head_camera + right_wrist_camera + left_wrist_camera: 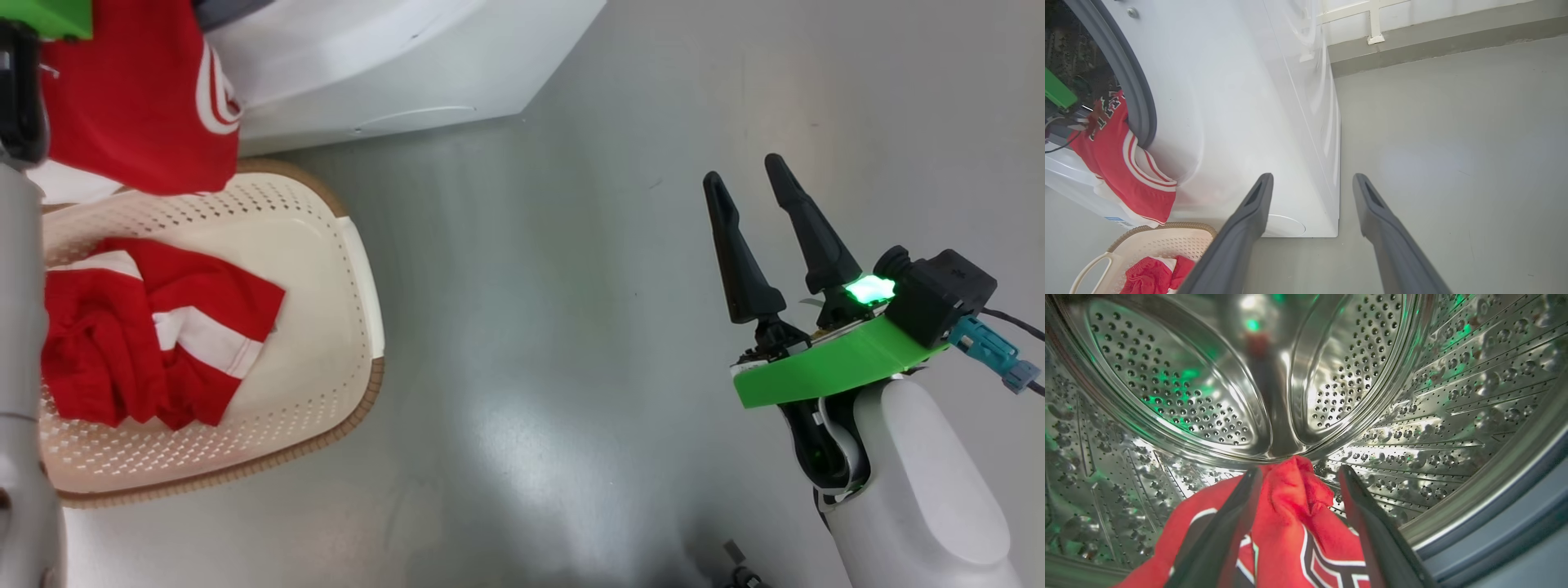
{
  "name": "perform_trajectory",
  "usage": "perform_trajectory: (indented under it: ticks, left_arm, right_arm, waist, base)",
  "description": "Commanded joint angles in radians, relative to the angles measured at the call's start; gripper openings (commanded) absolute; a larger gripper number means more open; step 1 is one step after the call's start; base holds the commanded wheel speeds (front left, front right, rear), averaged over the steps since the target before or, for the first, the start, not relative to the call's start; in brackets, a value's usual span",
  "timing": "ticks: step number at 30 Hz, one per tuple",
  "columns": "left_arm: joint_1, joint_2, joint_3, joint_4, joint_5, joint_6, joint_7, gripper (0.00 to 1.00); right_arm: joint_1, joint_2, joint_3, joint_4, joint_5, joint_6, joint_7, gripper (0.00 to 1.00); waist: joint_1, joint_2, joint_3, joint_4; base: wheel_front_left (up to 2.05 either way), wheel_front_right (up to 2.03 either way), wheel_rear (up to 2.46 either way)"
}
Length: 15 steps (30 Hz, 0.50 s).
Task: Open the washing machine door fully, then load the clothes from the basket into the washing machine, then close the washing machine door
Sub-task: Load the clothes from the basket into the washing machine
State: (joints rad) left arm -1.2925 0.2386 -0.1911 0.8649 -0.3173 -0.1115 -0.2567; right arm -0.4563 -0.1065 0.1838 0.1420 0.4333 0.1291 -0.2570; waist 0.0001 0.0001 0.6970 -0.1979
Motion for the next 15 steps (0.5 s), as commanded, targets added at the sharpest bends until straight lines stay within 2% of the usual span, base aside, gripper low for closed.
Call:
perform_trajectory:
  ticks: [1,15]
  left_arm:
    - [0.033,0.042,0.016,-0.059,0.015,-0.007,-0.005,1.00]
    - [0.339,0.034,0.072,-0.365,0.026,-0.013,-0.005,1.00]
  right_arm:
    - [0.009,-0.006,0.019,-0.018,0.002,0.002,-0.005,1.00]
    - [0.021,-0.024,0.022,-0.008,0.006,0.002,-0.005,1.00]
  waist:
    - [-0.0001,-0.0001,-0.012,0.011]
    - [-0.0001,-0.0001,-0.074,0.050]
  base:
    - [0.00,0.00,0.00]
    - [0.00,0.00,0.00]
